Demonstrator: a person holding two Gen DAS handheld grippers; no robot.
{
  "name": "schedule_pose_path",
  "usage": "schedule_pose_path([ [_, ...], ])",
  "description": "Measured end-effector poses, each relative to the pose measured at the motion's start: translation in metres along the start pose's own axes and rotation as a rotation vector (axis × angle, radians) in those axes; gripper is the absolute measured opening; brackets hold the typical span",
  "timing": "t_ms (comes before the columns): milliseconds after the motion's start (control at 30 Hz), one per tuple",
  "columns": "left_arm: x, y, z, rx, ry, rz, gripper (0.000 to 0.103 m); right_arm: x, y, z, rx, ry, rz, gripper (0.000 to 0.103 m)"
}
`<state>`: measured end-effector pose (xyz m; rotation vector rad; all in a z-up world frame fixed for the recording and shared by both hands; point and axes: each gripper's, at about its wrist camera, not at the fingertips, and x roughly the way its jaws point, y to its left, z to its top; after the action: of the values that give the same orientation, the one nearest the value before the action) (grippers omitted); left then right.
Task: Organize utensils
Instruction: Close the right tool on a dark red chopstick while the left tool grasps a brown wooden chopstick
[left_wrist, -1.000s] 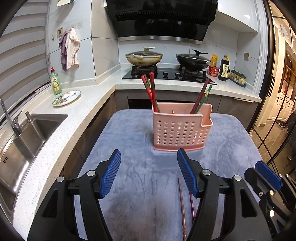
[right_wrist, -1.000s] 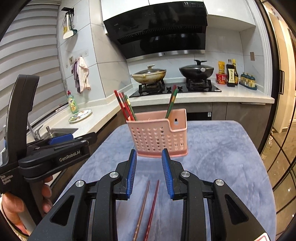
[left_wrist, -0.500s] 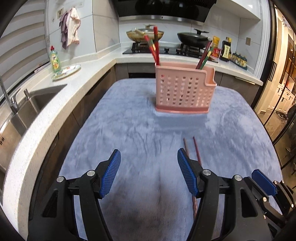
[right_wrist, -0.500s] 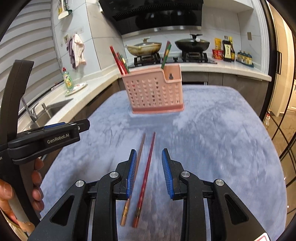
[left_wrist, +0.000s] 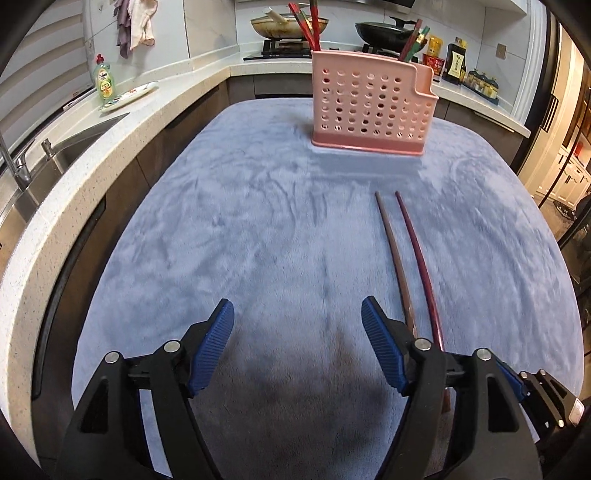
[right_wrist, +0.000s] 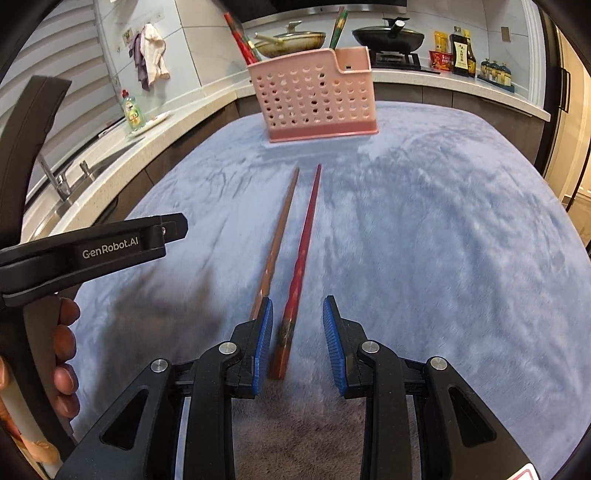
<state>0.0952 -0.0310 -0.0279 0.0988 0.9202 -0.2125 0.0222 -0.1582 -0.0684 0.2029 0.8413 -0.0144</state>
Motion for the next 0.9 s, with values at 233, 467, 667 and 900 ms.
schedule_pose_path([
  [233,0.003,-0.003,-0.007,0.010,0.019,0.001,0.069,0.012,0.002,-0.011,-0.006,0.030,-0.019,0.025],
  [467,0.004,-0.005,-0.010,0.012,0.027,-0.002,0.073,0.011,-0.008,-0.011,0.015,0.025,-0.037,0.007],
  [667,0.004,-0.012,-0.018,0.030,0.047,-0.032,0.075,0.006,-0.017,-0.013,0.042,0.016,-0.044,0.007],
  [900,0.006,-0.032,-0.035,0.050,0.094,-0.114,0.077,-0.008,-0.036,-0.016,0.091,-0.002,-0.072,0.007],
])
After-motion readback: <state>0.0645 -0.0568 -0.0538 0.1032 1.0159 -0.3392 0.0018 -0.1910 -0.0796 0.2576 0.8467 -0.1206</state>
